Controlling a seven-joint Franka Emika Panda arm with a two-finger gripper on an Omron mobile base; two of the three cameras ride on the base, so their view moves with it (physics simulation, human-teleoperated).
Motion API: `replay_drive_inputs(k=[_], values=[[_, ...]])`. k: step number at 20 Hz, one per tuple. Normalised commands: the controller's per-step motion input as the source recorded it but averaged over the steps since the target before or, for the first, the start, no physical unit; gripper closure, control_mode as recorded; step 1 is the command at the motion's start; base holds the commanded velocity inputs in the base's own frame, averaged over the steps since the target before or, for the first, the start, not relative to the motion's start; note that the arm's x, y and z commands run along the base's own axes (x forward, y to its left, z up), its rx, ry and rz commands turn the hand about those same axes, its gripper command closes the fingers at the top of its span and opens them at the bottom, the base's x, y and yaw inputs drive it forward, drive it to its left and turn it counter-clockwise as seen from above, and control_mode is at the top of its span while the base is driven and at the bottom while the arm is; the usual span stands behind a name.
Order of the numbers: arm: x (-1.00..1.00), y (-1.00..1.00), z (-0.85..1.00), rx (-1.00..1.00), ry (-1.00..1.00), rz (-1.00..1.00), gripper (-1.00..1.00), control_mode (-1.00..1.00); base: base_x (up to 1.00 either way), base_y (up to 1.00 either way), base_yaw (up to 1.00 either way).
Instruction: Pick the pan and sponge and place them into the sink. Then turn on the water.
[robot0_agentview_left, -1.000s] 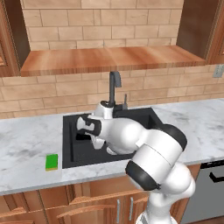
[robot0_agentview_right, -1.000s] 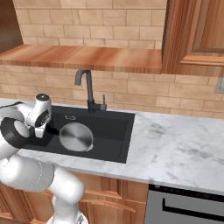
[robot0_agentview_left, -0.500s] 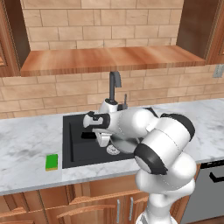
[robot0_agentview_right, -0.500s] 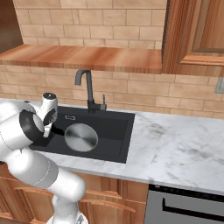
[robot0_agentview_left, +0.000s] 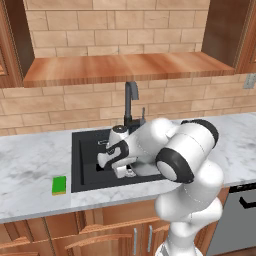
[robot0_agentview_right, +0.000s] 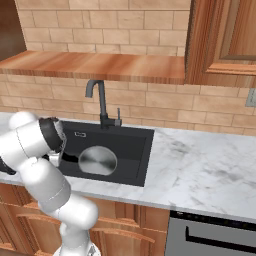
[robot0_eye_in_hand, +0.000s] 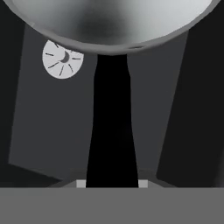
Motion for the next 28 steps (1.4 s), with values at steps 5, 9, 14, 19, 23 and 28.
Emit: replay_drive_inputs(k=[5, 9, 14, 19, 23, 28], values=[[0.15, -0.35, -0.04, -0.06, 0.0, 0.0, 1.0, -1.0, 0.0, 0.0, 0.0], [0.13, -0.31, 0.0, 0.0, 0.0, 0.0, 1.0, -1.0, 0.0, 0.0, 0.0], [0.15, -0.22, -0.02, 0.0, 0.0, 0.0, 1.0, -1.0, 0.0, 0.0, 0.0], [0.16, -0.08, -0.12, 0.0, 0.0, 0.0, 1.0, -1.0, 0.0, 0.0, 0.0], [0.28, -0.05, -0.07, 0.01, 0.0, 0.0, 1.0, -1.0, 0.0, 0.0, 0.0], [0.41, -0.02, -0.03, 0.01, 0.0, 0.0, 1.0, -1.0, 0.0, 0.0, 0.0]])
